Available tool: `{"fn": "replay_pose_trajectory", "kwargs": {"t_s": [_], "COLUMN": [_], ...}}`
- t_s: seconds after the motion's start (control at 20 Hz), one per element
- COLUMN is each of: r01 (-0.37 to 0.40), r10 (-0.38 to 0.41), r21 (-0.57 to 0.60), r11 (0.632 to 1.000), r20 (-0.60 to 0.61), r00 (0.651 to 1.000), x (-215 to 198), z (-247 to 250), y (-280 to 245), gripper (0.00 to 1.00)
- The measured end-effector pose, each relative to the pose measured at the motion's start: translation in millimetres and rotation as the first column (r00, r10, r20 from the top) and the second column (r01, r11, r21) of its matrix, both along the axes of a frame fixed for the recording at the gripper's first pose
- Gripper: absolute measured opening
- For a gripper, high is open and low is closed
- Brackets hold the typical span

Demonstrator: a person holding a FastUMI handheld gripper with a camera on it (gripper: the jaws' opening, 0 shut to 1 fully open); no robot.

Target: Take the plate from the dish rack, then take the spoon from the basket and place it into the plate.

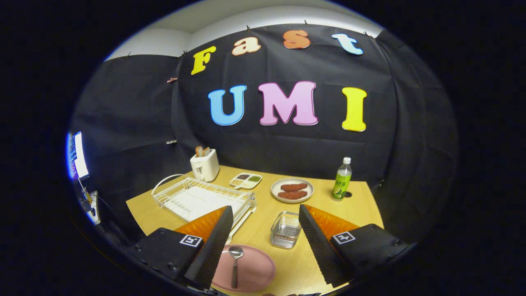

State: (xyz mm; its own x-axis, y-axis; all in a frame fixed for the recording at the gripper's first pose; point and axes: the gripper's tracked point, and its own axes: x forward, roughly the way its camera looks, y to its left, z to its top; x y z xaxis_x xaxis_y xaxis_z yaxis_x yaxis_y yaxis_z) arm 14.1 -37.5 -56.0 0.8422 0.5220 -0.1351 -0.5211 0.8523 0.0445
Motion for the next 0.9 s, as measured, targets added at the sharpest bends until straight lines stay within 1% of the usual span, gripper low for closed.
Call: {"fn": "replay_pose_trajectory", "kwargs": {"t_s": [0.1, 0.2, 0.35, 0.5, 0.55, 0.65, 0.9], "r01": [0.066, 0.151, 0.269, 0.358, 0.380, 0.405, 0.433], "r10": [-0.067, -0.153, -0.278, -0.372, -0.394, -0.417, -0.444], "r21": [0.018, 0.030, 0.086, 0.119, 0.116, 0.099, 0.106], "r11": [0.998, 0.988, 0.959, 0.926, 0.918, 0.909, 0.895], "r20": [0.046, 0.079, 0.107, 0.136, 0.152, 0.165, 0.145], "r00": [0.997, 0.985, 0.955, 0.918, 0.906, 0.894, 0.884], "x": [1, 0, -10, -31, -36, -46, -60], "z": [28, 52, 84, 103, 105, 100, 85], "y": [-24, -46, -62, -66, -63, -54, -19], "gripper": [0.98, 0.98, 0.98, 0.98, 0.98, 0.98, 0.98]}}
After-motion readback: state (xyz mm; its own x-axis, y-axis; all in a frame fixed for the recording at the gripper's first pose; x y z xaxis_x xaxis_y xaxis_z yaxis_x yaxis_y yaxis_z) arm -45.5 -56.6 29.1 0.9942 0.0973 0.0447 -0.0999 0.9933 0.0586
